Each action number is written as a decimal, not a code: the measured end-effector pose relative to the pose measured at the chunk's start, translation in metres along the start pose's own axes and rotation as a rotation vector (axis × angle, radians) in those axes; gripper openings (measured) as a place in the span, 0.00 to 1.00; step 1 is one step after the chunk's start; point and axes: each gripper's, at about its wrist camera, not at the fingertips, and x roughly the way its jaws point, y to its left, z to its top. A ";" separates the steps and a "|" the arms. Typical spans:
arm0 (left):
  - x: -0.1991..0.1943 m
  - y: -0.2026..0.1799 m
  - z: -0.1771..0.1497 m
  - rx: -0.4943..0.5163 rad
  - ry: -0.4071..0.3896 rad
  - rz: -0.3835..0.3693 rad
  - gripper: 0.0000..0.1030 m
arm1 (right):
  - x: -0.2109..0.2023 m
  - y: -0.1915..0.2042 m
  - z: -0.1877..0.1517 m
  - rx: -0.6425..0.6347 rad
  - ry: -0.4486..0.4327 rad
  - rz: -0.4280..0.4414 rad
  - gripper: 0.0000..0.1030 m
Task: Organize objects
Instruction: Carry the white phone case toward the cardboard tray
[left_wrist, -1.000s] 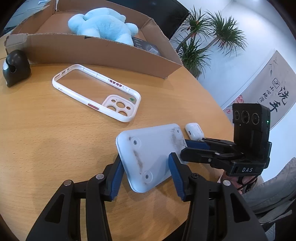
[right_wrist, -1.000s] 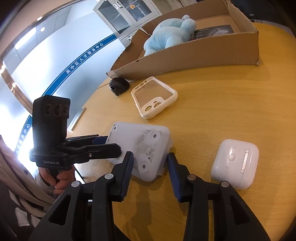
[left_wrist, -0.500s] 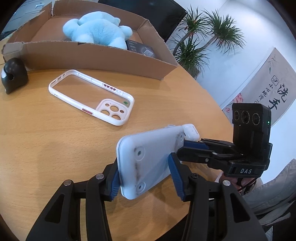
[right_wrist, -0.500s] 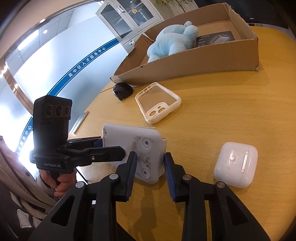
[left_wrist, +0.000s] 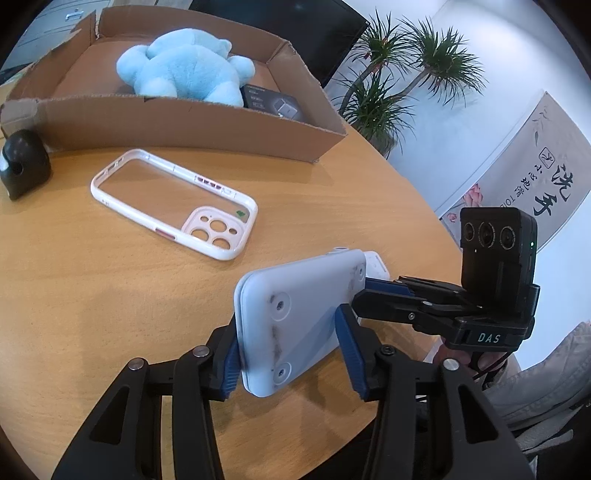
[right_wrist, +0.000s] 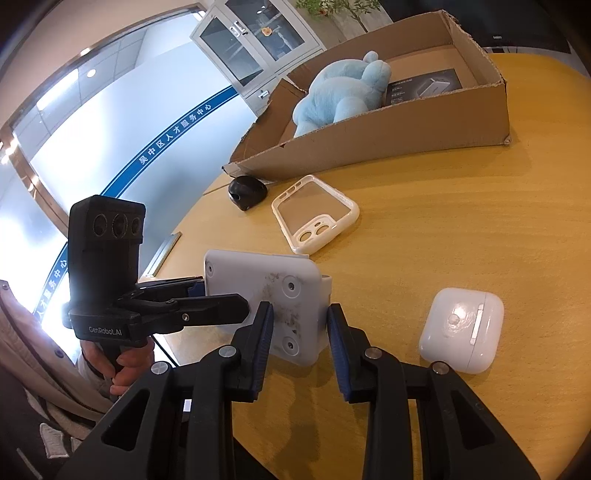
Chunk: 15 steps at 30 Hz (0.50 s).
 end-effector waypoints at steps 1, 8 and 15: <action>-0.001 -0.001 0.001 0.000 -0.001 -0.001 0.43 | -0.001 0.000 0.001 -0.001 -0.003 0.000 0.27; -0.003 -0.002 0.010 0.006 -0.007 -0.010 0.43 | -0.008 0.005 0.011 -0.017 -0.021 -0.002 0.27; -0.009 -0.002 0.029 0.014 -0.009 -0.010 0.42 | -0.009 0.007 0.028 -0.013 -0.036 0.015 0.27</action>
